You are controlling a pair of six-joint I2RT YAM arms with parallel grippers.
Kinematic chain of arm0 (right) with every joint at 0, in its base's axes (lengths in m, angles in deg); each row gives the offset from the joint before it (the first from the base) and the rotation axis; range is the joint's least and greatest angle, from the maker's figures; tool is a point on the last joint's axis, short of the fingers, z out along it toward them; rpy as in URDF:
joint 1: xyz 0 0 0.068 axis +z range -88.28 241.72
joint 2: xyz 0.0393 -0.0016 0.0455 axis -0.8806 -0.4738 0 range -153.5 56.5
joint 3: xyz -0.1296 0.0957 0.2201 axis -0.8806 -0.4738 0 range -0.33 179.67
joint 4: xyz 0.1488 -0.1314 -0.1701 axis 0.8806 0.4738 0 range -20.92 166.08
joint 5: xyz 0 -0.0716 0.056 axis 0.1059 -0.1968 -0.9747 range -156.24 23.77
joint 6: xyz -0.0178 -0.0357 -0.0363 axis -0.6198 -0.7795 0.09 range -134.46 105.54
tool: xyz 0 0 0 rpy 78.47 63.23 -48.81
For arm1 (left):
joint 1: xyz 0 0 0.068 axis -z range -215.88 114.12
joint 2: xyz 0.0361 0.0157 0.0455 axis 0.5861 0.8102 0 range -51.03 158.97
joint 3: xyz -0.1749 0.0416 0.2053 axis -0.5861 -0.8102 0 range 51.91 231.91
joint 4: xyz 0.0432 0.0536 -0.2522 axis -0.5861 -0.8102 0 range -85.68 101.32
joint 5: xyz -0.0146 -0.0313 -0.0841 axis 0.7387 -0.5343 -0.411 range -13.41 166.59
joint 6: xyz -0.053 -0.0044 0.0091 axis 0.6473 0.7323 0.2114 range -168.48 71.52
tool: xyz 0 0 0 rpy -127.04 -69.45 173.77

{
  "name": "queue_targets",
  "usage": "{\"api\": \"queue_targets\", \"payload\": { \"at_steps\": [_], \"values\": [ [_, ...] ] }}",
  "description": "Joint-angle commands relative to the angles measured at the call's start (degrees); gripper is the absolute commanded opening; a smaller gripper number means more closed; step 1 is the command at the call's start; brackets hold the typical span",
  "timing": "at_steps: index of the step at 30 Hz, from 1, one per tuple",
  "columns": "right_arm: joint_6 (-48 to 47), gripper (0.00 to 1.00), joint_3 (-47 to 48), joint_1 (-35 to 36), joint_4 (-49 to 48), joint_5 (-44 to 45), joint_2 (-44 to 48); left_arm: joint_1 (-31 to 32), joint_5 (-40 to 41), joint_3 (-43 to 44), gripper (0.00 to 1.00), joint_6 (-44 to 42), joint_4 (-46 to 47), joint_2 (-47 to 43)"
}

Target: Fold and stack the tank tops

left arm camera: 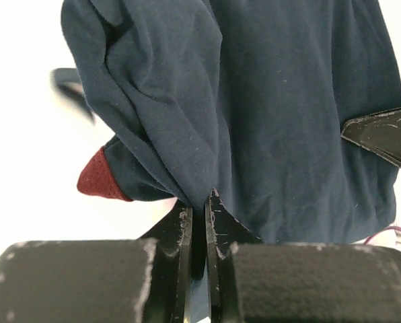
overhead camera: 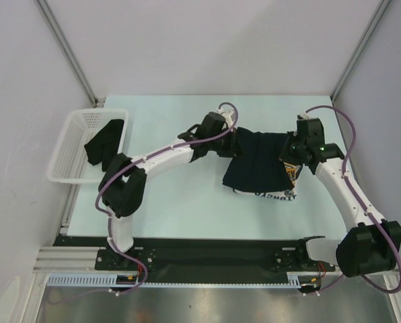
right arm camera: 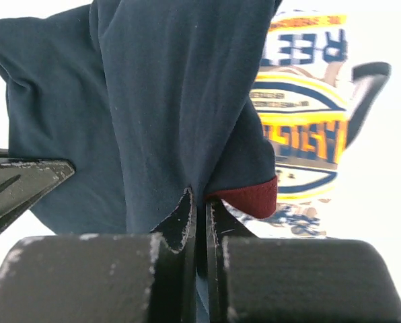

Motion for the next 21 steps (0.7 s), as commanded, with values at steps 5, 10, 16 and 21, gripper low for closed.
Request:
{"api": "queue_targets", "payload": {
  "at_steps": [5, 10, 16, 21],
  "values": [
    [-1.6, 0.00, -6.3, -7.1, -2.4, -1.0, 3.6, 2.6, -1.4, 8.1, 0.00, 2.2, 1.6, 6.4],
    [-1.9, 0.00, -9.7, -9.1, -6.3, -0.6, 2.4, 2.6, -1.3, 8.9, 0.00, 2.8, 2.9, 10.1],
    [-0.3, 0.00, -11.6, -12.2, -11.8, 1.4, -4.0, 2.6, 1.3, 8.9, 0.00, 2.7, 2.9, 13.0],
    [0.9, 0.00, -10.7, -16.1, -15.4, -1.6, -10.6, 2.6, 2.0, 7.0, 0.01, 4.2, 4.7, 14.5]
  ]
}}
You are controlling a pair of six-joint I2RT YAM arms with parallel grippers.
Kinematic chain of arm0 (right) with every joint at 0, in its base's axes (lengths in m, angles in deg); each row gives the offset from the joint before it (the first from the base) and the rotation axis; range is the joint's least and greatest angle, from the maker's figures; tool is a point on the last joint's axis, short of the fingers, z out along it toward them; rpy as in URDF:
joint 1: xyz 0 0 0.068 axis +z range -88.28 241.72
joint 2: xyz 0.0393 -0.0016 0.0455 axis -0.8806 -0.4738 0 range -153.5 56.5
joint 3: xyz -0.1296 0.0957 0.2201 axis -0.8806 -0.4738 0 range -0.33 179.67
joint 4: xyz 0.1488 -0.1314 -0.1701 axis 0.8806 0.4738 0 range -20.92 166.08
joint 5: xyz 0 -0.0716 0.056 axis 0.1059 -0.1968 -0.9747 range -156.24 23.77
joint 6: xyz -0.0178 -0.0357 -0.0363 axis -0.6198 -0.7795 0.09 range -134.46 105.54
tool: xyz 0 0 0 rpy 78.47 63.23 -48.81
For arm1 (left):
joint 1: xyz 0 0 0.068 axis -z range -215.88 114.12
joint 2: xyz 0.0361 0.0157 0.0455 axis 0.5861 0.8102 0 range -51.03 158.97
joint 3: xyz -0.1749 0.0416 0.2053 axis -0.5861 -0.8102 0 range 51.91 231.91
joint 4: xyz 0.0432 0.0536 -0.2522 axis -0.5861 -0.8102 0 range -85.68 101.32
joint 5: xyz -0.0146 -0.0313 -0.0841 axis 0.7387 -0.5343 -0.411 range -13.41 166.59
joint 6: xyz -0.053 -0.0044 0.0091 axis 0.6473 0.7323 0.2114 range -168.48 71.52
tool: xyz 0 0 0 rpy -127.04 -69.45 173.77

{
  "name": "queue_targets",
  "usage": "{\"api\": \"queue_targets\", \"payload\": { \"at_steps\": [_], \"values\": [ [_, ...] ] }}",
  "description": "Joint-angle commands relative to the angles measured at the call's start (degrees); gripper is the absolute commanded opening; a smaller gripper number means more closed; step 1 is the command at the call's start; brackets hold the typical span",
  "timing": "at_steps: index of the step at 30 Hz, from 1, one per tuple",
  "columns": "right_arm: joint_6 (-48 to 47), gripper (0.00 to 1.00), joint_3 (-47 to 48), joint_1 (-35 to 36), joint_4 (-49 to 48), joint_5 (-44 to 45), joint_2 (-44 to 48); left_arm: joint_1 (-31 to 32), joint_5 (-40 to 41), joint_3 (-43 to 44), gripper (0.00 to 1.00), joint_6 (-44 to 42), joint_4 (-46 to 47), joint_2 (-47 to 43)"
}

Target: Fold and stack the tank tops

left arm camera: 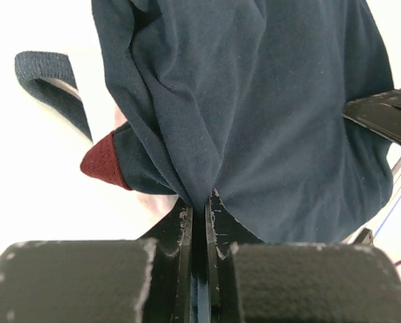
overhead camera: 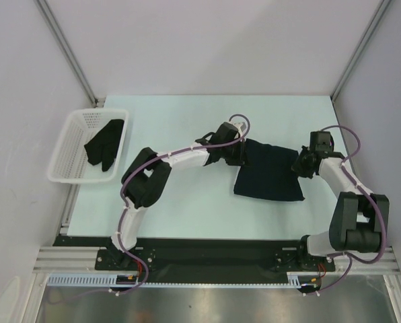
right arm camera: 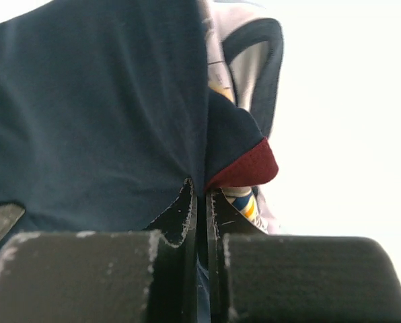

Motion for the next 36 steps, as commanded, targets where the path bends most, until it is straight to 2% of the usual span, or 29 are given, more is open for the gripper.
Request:
{"api": "queue_targets", "payload": {
  "at_steps": [1, 4, 7, 8, 10, 11, 13, 14, 17, 25, 30, 34, 35, 36],
  "values": [
    [1.5, 0.00, 0.9, -1.9, -5.8, -0.1, -2.8, -0.2, 1.6, -0.1, 0.01, 1.5, 2.9, 0.6],
    [2.7, 0.05, -0.2, -2.0, -6.6, 2.3, -3.4, -0.4, 3.0, -0.2, 0.03, 0.8, 3.0, 1.3],
    [4.2, 0.16, -2.7, -2.6, -8.4, 3.7, -1.8, -0.9, 2.3, -0.1, 0.08, 0.7, 3.1, 1.9],
    [4.3, 0.28, -2.6, -2.8, -8.3, 3.7, -1.7, -1.0, 2.3, -0.3, 0.17, 0.8, 2.9, 1.9],
    [4.2, 0.35, -2.1, -3.0, -7.6, 3.7, -1.3, -0.9, 2.7, -1.1, 0.31, 0.6, 3.1, 1.1],
    [3.9, 0.46, -1.9, -3.0, -7.0, 3.7, -1.0, -0.9, 2.9, -1.5, 0.46, 0.4, 3.1, 0.5],
    [3.8, 0.59, -1.5, -3.0, -6.4, 5.3, 0.7, -0.9, 4.4, -3.2, 0.60, -0.7, 3.5, -2.2],
    [3.8, 0.69, -1.6, -3.0, -6.2, 6.2, 1.4, -0.9, 5.0, -3.6, 0.70, -1.0, 3.4, -3.3],
    [4.1, 0.80, -2.2, -3.2, -6.1, 8.5, 3.6, -0.9, 7.3, -4.3, 0.77, -2.7, 1.7, -7.3],
    [5.0, 0.79, -5.7, -7.0, -11.7, -0.6, 0.9, -1.7, 8.4, -8.1, 0.80, -3.7, -1.6, -15.3],
    [6.3, 0.77, -6.7, -9.0, -16.9, -10.5, -6.2, -3.3, 7.7, -14.5, 0.80, -3.5, -0.3, -22.3],
    [8.5, 0.67, -9.6, -9.9, -22.8, -11.8, -8.9, -5.3, 7.9, -20.0, 0.81, -3.9, -0.7, -27.8],
    [8.9, 0.52, -10.4, -10.2, -25.9, -12.7, -9.3, -5.6, 8.0, -20.7, 0.81, -4.2, -1.0, -29.7],
    [9.9, 0.43, -11.2, -10.5, -26.7, -13.1, -10.2, -6.2, 8.3, -21.5, 0.82, -4.5, -1.3, -30.6]
  ]
}}
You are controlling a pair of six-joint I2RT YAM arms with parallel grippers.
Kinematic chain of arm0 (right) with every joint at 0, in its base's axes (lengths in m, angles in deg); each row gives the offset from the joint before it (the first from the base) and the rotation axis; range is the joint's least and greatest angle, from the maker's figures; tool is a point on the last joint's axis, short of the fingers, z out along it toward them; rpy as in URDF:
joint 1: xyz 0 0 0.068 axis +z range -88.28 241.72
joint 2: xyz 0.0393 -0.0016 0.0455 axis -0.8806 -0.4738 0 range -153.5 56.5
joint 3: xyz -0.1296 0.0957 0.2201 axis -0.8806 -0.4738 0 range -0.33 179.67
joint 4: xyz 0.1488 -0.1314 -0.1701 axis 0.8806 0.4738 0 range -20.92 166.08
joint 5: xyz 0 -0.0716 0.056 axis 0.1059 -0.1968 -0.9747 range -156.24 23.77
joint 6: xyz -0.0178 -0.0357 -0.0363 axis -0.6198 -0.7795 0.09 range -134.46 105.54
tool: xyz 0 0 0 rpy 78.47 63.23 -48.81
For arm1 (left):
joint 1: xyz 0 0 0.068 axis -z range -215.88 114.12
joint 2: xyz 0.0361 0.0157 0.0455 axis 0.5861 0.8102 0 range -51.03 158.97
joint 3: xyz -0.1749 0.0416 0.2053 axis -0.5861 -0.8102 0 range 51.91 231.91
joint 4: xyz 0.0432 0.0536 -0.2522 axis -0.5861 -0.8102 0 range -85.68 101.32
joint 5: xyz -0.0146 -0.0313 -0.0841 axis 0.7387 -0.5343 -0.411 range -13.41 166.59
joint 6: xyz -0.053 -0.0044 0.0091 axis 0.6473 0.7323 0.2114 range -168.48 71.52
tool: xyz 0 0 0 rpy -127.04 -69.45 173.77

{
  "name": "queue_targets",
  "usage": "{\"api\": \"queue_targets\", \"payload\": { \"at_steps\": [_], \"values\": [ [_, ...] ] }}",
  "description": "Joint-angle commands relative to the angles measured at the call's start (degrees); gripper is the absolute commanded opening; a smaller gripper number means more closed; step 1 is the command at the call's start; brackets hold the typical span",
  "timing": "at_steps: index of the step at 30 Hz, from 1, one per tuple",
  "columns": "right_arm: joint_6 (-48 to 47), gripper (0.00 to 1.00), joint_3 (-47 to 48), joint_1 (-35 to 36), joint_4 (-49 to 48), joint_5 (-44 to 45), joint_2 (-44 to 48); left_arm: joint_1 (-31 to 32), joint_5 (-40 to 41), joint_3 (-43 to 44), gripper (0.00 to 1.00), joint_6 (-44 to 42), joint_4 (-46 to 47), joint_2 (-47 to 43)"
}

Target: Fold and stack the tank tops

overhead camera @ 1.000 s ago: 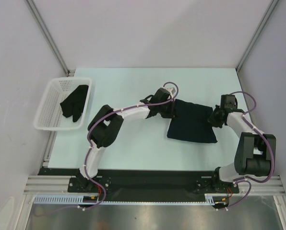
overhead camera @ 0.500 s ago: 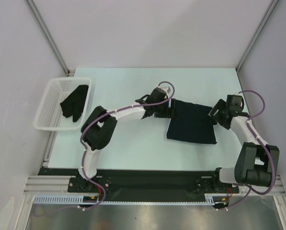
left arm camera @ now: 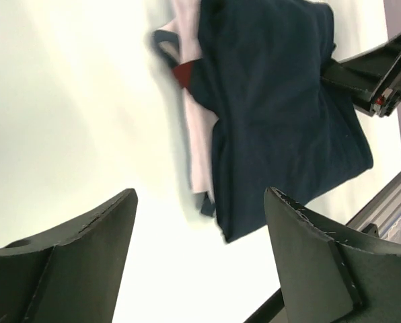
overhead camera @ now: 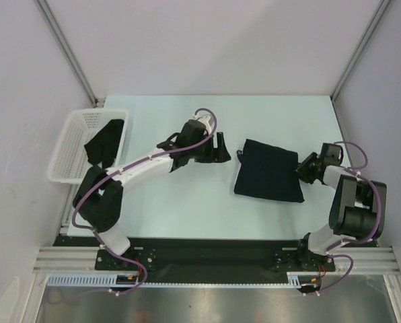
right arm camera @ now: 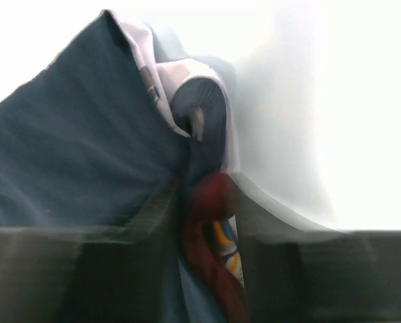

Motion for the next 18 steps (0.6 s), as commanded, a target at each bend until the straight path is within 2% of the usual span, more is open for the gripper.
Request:
{"api": "queue_targets", "payload": {
  "at_steps": [1, 4, 9, 15, 17, 18],
  "values": [
    [3.3, 0.24, -2.9, -1.1, -6.8, -4.5, -2.8, -1.7, 1.0, -2.9, 0.82, -2.0, 0.0, -6.3],
    [5.4, 0.00, -3.7, -4.3, -10.0, -5.8, -3.2, -2.5, 1.6, -4.4, 0.82, -2.6, -0.7, -8.9],
    [10.5, 0.00, -7.5, -17.2, -11.2, -6.4, 2.6, -3.4, 1.3, -4.8, 0.82, -3.0, -1.6, -10.9],
    [15.0, 0.00, -16.9, -29.6, -4.3, 6.2, 24.6, -4.5, 1.4, -6.0, 0.82, -3.1, -1.9, -12.5],
    [15.8, 0.50, -17.2, -30.7, 2.0, 13.3, 32.6, -4.8, 1.9, -6.7, 0.82, -3.0, -1.7, -13.7],
    [16.0, 0.71, -16.7, -30.9, 3.9, 18.7, 34.7, -5.1, 2.0, -7.5, 0.82, -3.1, -1.8, -14.3]
  ]
}}
